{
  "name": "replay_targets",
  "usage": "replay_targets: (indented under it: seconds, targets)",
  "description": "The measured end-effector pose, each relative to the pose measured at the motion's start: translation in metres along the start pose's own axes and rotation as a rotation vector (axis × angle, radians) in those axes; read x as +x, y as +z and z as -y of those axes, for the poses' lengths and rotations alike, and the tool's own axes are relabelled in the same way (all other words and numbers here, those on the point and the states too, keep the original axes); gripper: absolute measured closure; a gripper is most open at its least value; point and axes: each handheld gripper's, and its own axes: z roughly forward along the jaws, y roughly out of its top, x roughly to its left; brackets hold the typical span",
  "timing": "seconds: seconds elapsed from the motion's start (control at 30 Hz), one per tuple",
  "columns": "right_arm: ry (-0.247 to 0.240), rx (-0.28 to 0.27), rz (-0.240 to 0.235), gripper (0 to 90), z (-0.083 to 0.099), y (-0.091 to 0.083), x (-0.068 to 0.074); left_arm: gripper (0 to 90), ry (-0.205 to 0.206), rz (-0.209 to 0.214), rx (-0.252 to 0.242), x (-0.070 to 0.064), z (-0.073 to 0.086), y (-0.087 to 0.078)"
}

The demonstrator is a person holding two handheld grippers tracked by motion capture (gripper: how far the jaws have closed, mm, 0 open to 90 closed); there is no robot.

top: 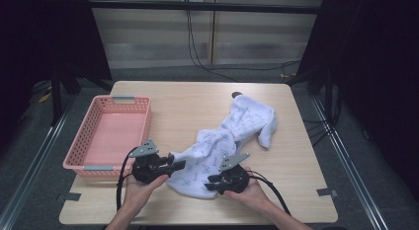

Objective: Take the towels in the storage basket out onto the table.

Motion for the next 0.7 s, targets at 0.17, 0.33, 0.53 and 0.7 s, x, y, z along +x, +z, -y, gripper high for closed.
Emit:
replay_targets:
  seconds: [0.17, 0.33, 0.53, 0.7]
  targets:
    - [0.035, 0.03, 0.041, 88.3, 0.017, -0.035, -0.02, 58.3, 0.002, -0.012, -0.002, 0.002, 0.003, -0.008]
    - [0.13, 0.015, 0.165, 88.3, 0.05, -0.085, -0.052, 57.7, 0.0, -0.009, 0.01, 0.002, 0.003, -0.004]
    - [0.17, 0.0, 0.265, 82.8, 0.069, -0.116, -0.064, 59.9, 0.028, 0.001, 0.091, -0.001, 0.006, 0.014]
    - [0.19, -0.117, 0.203, 64.6, 0.065, -0.13, -0.043, 59.6, -0.027, -0.013, 0.137, 0.013, 0.017, 0.024]
